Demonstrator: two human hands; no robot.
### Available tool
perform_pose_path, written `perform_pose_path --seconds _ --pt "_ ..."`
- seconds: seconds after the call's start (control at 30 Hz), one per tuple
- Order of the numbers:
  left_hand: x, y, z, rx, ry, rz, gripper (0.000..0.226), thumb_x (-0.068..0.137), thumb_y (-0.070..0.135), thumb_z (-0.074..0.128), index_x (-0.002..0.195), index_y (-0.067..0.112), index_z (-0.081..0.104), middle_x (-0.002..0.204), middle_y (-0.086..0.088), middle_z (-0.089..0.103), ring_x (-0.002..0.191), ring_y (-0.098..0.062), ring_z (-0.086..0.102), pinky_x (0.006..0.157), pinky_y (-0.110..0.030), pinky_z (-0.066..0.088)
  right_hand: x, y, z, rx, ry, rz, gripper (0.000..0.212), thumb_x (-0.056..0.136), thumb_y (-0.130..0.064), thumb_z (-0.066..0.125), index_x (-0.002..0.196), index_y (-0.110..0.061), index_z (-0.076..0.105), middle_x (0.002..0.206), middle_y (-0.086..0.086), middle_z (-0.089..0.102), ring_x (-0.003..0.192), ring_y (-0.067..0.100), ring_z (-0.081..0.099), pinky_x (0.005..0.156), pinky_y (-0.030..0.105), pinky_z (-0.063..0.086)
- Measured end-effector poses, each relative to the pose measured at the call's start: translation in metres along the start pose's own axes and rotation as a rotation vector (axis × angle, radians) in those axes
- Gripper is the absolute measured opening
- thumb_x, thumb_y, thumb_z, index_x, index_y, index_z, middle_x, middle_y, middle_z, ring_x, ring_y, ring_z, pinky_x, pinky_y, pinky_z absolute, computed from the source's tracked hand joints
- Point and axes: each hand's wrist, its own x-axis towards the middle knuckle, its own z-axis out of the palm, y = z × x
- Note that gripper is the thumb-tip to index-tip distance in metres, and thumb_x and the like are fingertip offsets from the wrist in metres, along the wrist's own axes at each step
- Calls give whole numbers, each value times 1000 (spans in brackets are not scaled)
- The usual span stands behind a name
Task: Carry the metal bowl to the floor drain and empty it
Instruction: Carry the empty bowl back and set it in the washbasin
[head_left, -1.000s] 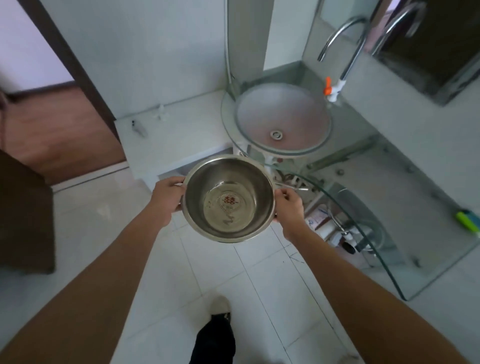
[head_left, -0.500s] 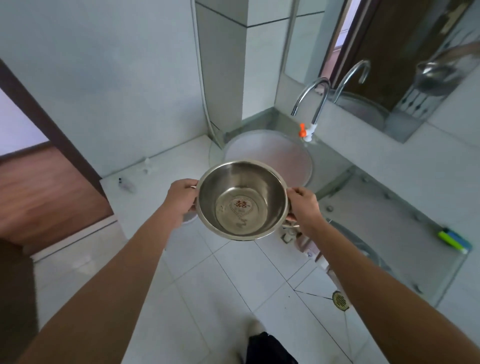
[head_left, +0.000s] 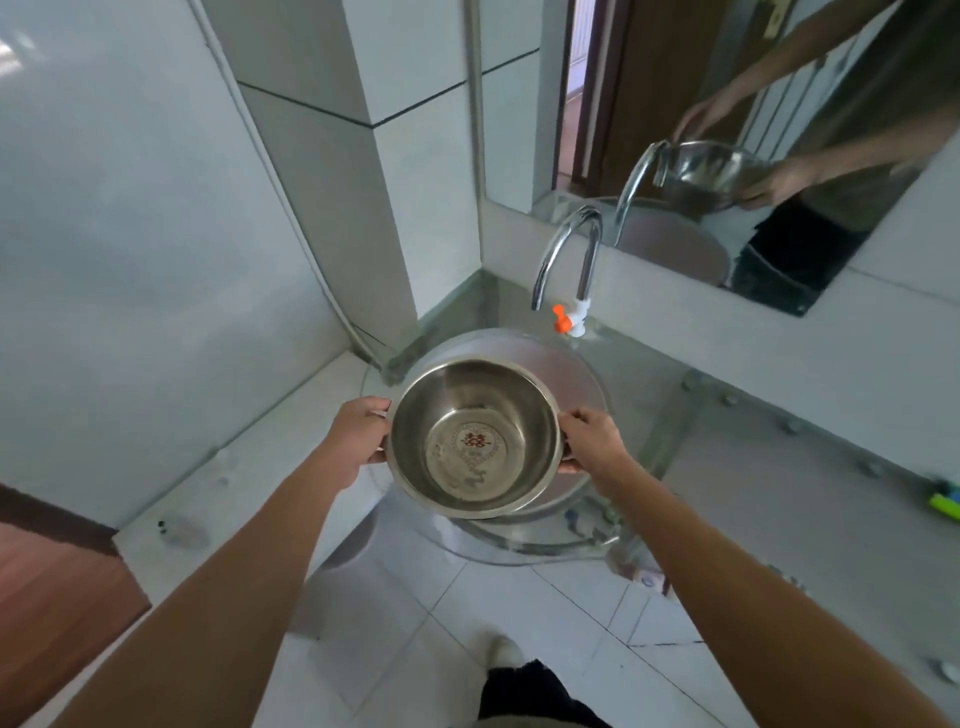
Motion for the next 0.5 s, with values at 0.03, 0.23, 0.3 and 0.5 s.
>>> perform_pose_path --seconds 0.03,0.23,0.3,0.5 --pt "16 4 2 9 -15 -5 42 93 -9 49 129 6 64 109 -18 71 79 -25 65 64 -33 56 10 -4 2 1 10 9 14 95 -18 56 88 -13 66 70 8 68 54 20 67 55 35 61" --pt "95 24 14 79 -131 -23 45 95 -9 46 134 6 62 119 -24 69 83 -29 65 72 -39 59 50 -23 14 1 120 89 16 94 -15 55 82 -14 65 71 8 68 55 20 66 49 29 57" --pt "119 28 20 104 -170 -15 45 96 -8 45 137 6 59 125 -23 66 89 -31 65 67 -36 56 61 -23 18 9 161 111 14 93 -15 55 84 -14 66 71 8 67 52 18 65 47 27 56" --pt "191 33 35 213 -320 -17 41 98 -7 45 133 9 60 103 -17 68 78 -32 65 64 -38 57 81 -1 45 35 304 243 14 90 -15 56 89 -15 70 66 5 67 49 16 65 55 35 62"
